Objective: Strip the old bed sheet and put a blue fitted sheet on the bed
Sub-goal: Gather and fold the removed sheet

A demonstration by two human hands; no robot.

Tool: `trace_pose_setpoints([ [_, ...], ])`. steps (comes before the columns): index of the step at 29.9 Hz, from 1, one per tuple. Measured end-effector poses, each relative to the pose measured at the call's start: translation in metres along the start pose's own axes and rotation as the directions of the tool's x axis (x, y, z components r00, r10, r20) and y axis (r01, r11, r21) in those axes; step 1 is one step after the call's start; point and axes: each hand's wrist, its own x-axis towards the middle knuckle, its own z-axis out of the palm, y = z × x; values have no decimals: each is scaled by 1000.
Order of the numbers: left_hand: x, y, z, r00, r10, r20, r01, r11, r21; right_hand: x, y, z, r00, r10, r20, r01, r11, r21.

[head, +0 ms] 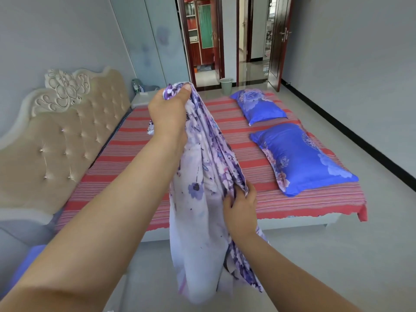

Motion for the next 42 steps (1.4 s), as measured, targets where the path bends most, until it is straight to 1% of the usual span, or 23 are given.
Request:
trace_pose_setpoints([
  [3, 5, 3, -8, 1000, 9, 19, -9, 1000, 8, 4, 20, -1, 999, 2, -37, -5, 998, -62],
  [9, 9, 14, -10, 998, 42, 48, -43, 999, 9, 7, 56, 4, 972, 204, 113, -160, 937, -312],
  [12, 24, 15, -24, 999, 47, 27, -48, 999, 23, 17, 64, -3, 969, 212, 125, -181, 958, -222],
  [14, 41, 8, -44, 994, 106, -21, -102, 986, 135, 35, 64, -19, 977, 191, 100, -180, 978, -109],
  [16, 58, -4, -73, 981, 188, -36, -160, 910, 383, 72, 56, -47, 977, 203, 66, -200, 979, -48],
  [18, 68, -23, -109, 981, 192, 33, -161, 698, 697, 121, 40, -83, 990, 144, -9, -144, 989, -40],
  [20, 71, -48, -149, 992, 107, 65, -108, 472, 875, 158, 12, -113, 997, -41, -63, 31, 988, -153],
  [21, 71, -59, -166, 996, 81, 47, -77, 430, 899, 165, -7, -124, 987, -139, -85, 117, 967, -228],
  [23, 73, -75, -188, 996, 83, -26, -14, 452, 892, 172, -41, -128, 947, -310, -84, 271, 912, -306],
  [24, 76, -76, -194, 992, 88, -95, 41, 480, 876, 173, -51, -125, 942, -335, 11, 326, 908, -264],
  [25, 78, -74, -194, 977, 104, -187, 104, 534, 839, 170, -59, -123, 922, -319, 219, 363, 908, -208],
  [27, 90, -66, -194, 918, 107, -381, 193, 719, 668, 169, -56, -114, 716, -116, 688, 361, 906, -223],
  [28, 95, -60, -193, 886, 95, -454, 211, 790, 576, 167, -53, -113, 633, 0, 774, 306, 918, -250],
  [29, 98, -51, -191, 858, 94, -505, 207, 835, 509, 164, -52, -113, 595, 18, 804, 257, 943, -212],
  [30, 102, -45, -189, 840, 134, -526, 168, 857, 487, 162, -52, -114, 639, -36, 768, 207, 970, -126],
  [31, 103, -40, -186, 838, 174, -517, 122, 864, 488, 160, -53, -115, 734, -122, 668, 210, 976, -53],
  [33, 99, -33, -179, 873, 251, -419, 55, 802, 595, 165, -52, -120, 914, -245, 323, 277, 959, -59],
  [34, 95, -29, -176, 896, 277, -347, 42, 726, 686, 168, -53, -126, 950, -290, 111, 302, 947, -106],
  [35, 91, -29, -174, 913, 291, -286, 34, 644, 764, 168, -57, -133, 940, -339, -39, 332, 934, -128],
  [36, 88, -30, -175, 921, 304, -243, 29, 569, 822, 170, -57, -137, 920, -378, -104, 367, 923, -115],
  [38, 83, -30, -177, 929, 321, -187, 15, 470, 883, 173, -63, -149, 910, -412, -54, 408, 910, -73],
  [40, 81, -29, -182, 930, 340, -137, -1, 378, 926, 174, -68, -160, 908, -417, 30, 415, 891, -185],
  [42, 80, -26, -185, 925, 370, -88, -34, 311, 950, 176, -70, -166, 914, -405, 22, 391, 866, -312],
])
